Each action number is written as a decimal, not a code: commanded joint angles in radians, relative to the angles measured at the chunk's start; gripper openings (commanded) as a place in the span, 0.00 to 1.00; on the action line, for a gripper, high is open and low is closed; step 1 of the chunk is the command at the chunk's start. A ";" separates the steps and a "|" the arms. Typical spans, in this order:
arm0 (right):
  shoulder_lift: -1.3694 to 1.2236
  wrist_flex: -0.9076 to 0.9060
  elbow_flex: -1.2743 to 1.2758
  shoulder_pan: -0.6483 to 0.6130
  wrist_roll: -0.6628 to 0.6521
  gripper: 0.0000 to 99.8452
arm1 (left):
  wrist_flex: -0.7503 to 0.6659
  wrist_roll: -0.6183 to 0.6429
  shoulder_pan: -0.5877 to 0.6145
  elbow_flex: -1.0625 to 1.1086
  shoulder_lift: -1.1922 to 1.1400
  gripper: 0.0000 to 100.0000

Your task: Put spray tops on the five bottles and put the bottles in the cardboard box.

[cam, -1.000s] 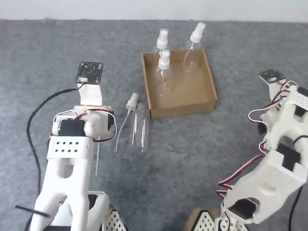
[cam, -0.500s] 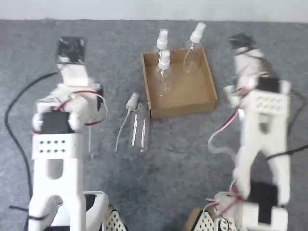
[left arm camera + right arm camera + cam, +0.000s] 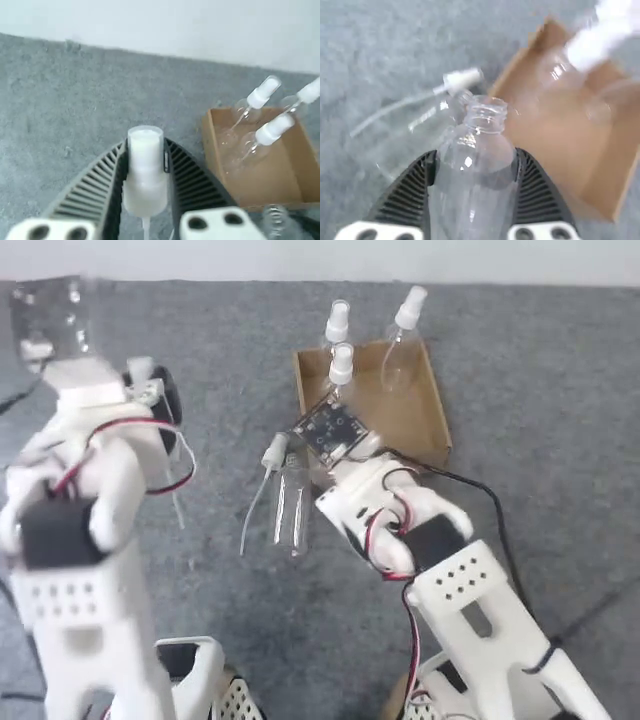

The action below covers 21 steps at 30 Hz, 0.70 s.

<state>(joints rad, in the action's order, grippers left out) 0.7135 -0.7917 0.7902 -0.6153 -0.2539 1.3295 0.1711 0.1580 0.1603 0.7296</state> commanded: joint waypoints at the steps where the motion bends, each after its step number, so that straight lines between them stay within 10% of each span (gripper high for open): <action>1: 0.010 0.107 -0.009 -0.024 0.014 0.01 | -0.032 0.011 -0.038 0.015 0.153 0.01; 9: -0.087 0.232 0.051 -0.249 0.006 0.01 | -0.359 0.017 -0.041 0.318 0.330 0.01; 21: -0.085 0.696 0.313 -0.335 0.012 0.01 | -0.470 0.109 -0.046 0.352 0.327 0.01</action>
<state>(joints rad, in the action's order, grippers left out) 0.6183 -0.1857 1.0894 -0.9406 -0.2478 0.9060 0.2555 0.1135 0.4994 1.0441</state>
